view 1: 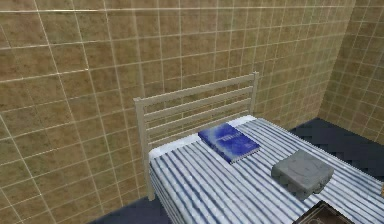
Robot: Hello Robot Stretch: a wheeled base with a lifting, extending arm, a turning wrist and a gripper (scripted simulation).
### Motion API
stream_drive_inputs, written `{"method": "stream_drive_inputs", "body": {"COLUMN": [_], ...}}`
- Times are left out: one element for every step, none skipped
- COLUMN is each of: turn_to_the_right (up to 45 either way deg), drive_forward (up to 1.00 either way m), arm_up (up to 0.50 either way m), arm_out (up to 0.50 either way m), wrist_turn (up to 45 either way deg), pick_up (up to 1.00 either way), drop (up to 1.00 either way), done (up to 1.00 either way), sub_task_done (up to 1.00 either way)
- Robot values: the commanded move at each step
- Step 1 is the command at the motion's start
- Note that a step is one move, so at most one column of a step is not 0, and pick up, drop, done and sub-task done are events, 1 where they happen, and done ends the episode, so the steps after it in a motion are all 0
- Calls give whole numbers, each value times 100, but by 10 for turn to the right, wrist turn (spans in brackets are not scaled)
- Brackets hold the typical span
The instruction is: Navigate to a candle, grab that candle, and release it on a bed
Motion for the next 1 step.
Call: {"method": "stream_drive_inputs", "body": {"turn_to_the_right": [0], "drive_forward": [0], "arm_up": [0], "arm_out": [0], "wrist_turn": [0], "pick_up": [0], "drop": [0], "done": [100], "sub_task_done": [0]}}
